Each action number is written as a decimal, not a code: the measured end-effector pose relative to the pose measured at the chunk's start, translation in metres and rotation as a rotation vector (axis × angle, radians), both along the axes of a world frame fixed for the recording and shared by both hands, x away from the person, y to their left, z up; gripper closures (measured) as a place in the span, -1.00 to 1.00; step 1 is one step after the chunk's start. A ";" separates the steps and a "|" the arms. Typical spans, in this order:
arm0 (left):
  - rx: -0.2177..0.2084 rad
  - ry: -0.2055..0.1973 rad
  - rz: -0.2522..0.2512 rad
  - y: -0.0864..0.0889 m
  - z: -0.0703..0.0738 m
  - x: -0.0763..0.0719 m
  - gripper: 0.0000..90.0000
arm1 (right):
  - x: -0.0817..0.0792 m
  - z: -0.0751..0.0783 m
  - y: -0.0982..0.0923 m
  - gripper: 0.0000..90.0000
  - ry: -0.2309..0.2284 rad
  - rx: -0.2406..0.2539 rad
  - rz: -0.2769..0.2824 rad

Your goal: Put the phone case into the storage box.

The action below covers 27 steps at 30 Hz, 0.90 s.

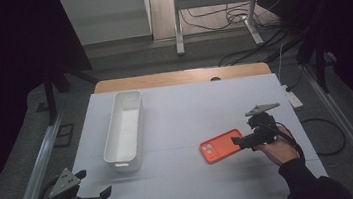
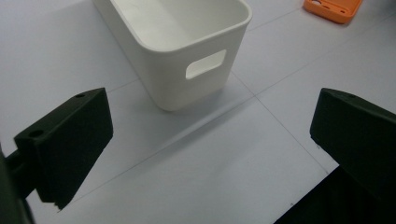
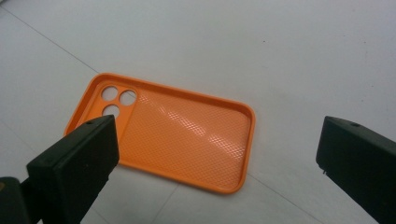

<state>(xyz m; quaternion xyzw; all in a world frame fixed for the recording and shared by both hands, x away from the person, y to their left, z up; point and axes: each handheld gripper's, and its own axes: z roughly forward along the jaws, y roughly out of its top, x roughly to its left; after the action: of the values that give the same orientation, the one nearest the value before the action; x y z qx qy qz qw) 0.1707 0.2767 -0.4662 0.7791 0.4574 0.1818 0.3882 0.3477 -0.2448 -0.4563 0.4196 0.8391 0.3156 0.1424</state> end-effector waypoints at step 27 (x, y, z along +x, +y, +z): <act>0.007 -0.001 -0.006 -0.001 0.000 0.000 -1.00 | 0.022 -0.004 0.016 0.53 0.116 -0.055 0.060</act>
<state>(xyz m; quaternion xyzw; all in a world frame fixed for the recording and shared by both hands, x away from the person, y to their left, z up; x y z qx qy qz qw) 0.1705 0.2759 -0.4661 0.7819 0.4540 0.1827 0.3863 0.3696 -0.2290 -0.4606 0.4077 0.8664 0.2719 0.0955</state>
